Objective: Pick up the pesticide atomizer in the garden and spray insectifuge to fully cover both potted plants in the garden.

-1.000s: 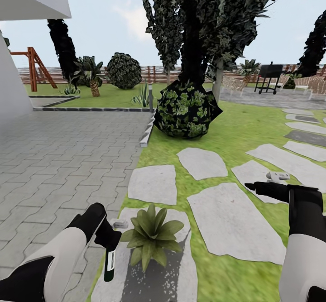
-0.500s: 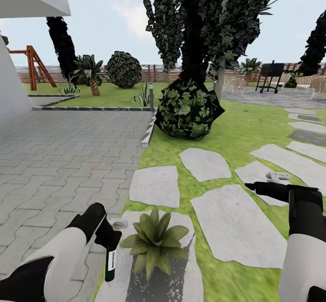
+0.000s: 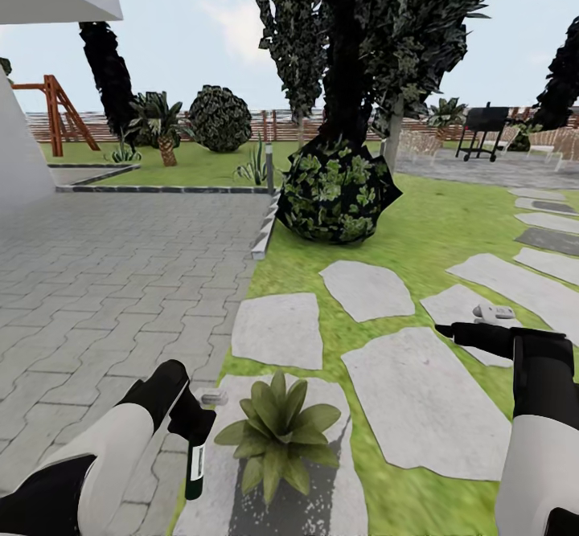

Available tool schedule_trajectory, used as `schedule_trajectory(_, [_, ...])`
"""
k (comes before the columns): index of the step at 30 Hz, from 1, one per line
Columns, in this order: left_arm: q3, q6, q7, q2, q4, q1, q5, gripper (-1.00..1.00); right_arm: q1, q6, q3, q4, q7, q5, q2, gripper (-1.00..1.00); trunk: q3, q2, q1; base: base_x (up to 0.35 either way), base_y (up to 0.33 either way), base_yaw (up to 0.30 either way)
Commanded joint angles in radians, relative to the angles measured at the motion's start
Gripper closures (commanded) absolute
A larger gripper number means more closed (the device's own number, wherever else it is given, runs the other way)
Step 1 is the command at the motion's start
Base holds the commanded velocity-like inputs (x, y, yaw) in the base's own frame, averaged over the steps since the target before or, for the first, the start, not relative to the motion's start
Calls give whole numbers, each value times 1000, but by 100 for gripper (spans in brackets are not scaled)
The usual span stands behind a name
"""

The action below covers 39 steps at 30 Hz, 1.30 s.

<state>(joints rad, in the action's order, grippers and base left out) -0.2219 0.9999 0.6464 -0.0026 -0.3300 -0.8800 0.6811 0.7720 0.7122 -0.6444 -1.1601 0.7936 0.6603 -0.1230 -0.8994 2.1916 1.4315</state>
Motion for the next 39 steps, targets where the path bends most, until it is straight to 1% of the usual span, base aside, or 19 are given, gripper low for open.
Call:
schedule_trajectory(1, [-5, 3, 9, 0, -1, 0, 10, 100, 1, 1, -2, -1, 10, 10, 0, -100, -3, 0, 0, 0, 0, 0])
schedule_trajectory(7, [-4, 3, 7, 0, -1, 0, 12, 100, 1, 1, -2, -1, 10, 10, 0, -100, -5, 0, 0, 0, 0, 0])
schedule_trajectory(11, [-5, 3, 8, 0, -1, 0, 12, 100, 1, 1, -1, -1, 10, 10, 0, -100, -19, 28, 15, 0, 0, 0])
schedule_trajectory(19, [-6, 3, 8, 0, -1, 0, 12, 100, 1, 1, -1, 0, 10, 10, 0, -100, -55, 84, 46, 0, 0, 0])
schedule_trajectory(21, [-4, 3, 7, 0, -1, 0, 12, 100, 1, 1, -1, -1, 10, 10, 0, -100, -56, 84, 46, 0, 0, 0])
schedule_trajectory(26, [-5, 3, 7, 0, -1, 0, 12, 100, 1, 1, -1, 0, 10, 10, 0, -100, -74, 119, 65, 0, 0, -46])
schedule_trajectory(35, [-12, 3, 10, 0, -6, 0, 11, 100, 1, 1, -1, 0, 10, 10, 0, -100, -84, 119, 65, 0, 0, -199])
schedule_trajectory(39, [-11, 3, 10, 0, -6, 0, 11, 100, 1, 1, -1, 0, 10, 10, 0, -100, -87, 119, 65, 127, 90, -73])
